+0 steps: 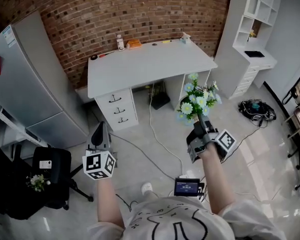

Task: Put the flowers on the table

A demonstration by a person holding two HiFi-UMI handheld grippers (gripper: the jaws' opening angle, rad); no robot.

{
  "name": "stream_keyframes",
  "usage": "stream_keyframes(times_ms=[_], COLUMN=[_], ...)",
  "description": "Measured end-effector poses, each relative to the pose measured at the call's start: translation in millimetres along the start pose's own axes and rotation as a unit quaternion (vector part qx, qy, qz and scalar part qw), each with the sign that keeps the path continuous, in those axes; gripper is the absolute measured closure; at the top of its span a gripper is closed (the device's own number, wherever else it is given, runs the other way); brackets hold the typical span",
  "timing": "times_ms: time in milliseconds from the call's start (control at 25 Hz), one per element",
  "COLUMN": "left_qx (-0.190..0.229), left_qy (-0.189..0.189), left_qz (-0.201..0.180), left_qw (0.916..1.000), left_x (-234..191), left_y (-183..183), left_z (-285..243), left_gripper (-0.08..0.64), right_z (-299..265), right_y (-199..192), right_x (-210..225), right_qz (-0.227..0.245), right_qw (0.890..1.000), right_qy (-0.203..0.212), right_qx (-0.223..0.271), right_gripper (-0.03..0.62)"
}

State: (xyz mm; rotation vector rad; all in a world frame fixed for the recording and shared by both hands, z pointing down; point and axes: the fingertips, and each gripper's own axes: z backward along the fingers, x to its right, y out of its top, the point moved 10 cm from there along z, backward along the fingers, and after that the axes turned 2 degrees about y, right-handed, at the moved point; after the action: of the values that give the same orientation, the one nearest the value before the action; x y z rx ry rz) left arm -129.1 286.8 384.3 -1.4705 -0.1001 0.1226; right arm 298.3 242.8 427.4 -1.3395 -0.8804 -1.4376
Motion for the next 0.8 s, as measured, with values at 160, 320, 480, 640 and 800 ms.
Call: stream_keyframes(times_ms=[160,320,480,640,800], left_qx=[-0.010,-0.012,-0.006,-0.007,-0.005], left_qy=[-0.003,-0.003,-0.011,-0.016,-0.016], left_qz=[0.008,0.015,0.010,0.010,0.011], left_qw=[0.9999,0.9998,0.9999,0.9998,0.9998], left_x=[-45,-82,-101,-114,-127], left_y=[-9,-12,-8,-14,-20], left_z=[-36,-70,-94,-108,-122], left_gripper=[0.551,0.551,0.551,0.551,0.551], right_z=[-47,-85,-114,-137,-158], right_y=[-25,-50,-66,-73,-78], right_x=[8,9,5,7,14], right_qz=[-0.004,-0.008,-0.009,-0.008,-0.012], right_qw=[1.000,1.000,1.000,1.000,1.000], right_qy=[-0.008,-0.010,-0.007,-0.014,-0.014], right_qx=[0.009,0.018,0.016,0.021,0.021], right_gripper=[0.285,0.285,0.285,0.285,0.285])
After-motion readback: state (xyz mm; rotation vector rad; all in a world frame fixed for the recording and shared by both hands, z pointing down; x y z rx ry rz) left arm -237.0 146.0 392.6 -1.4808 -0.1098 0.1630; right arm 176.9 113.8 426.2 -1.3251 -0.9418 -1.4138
